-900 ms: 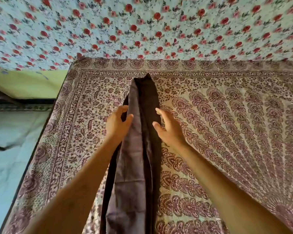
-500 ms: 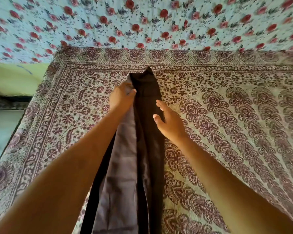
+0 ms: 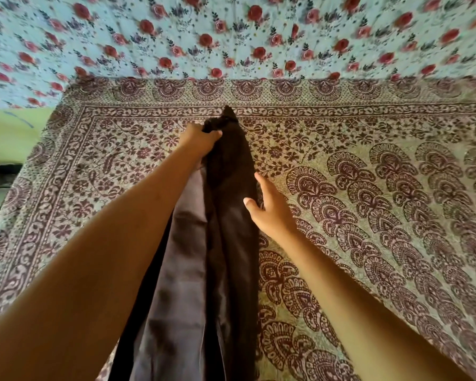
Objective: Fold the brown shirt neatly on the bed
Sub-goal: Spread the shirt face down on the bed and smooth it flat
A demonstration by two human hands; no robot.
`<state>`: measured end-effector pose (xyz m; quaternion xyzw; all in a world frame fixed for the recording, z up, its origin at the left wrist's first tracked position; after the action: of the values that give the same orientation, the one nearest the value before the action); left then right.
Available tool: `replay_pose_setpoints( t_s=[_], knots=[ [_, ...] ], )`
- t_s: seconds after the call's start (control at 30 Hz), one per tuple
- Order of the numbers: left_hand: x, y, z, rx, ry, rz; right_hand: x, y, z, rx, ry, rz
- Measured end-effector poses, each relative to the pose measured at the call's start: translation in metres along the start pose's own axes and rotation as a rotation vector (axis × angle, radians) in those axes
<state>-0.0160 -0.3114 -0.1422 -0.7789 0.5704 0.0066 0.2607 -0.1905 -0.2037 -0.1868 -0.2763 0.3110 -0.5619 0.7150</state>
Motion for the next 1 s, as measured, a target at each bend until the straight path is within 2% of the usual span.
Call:
replay_pose_setpoints(
  t_s=[0.17, 0.27, 0.47, 0.53, 0.63, 0.7, 0.8, 0.87, 1.0],
  knots=[
    [-0.058, -0.012, -0.042, -0.238, 0.065, 0.147, -0.019, -0.034, 0.009, -0.001, 0.023, -0.041],
    [-0.108, -0.034, -0.074, -0.425, -0.018, 0.24, -0.029, -0.059, 0.023, 0.016, 0.062, -0.076],
    [-0.211, -0.096, -0.14, -0.565, -0.028, 0.483, -0.054, -0.13, 0.089, 0.353, 0.072, -0.174],
    [-0.245, -0.119, -0.168, -0.594, 0.022, 0.544, -0.068, -0.152, 0.121, 0.359, -0.039, -0.089],
    [-0.295, -0.149, -0.215, -0.62, 0.134, 0.628, -0.096, -0.175, 0.168, 0.46, -0.108, 0.137],
    [-0.322, -0.173, -0.241, -0.653, 0.186, 0.597, -0.121, -0.188, 0.194, 0.431, -0.154, 0.238],
    [-0.348, -0.211, -0.263, -0.647, 0.223, 0.489, -0.148, -0.189, 0.204, 0.356, -0.129, 0.35],
    [-0.364, -0.237, -0.267, -0.588, 0.218, 0.401, -0.169, -0.188, 0.207, 0.427, -0.132, 0.397],
    [-0.392, -0.274, -0.271, -0.409, 0.226, 0.11, -0.201, -0.221, 0.212, 0.748, 0.072, 0.126]
  ],
)
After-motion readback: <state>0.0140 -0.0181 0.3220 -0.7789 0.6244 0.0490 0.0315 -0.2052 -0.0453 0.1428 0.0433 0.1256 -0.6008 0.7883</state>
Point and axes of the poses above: each hand's wrist, its own x-axis towards the middle knuckle, its own y-axis out of the palm, z = x × y, the point moved 3 cm from there along x, towards the middle knuckle, and after that the axes turned 10 degrees about -x, right-handed, at the moved point
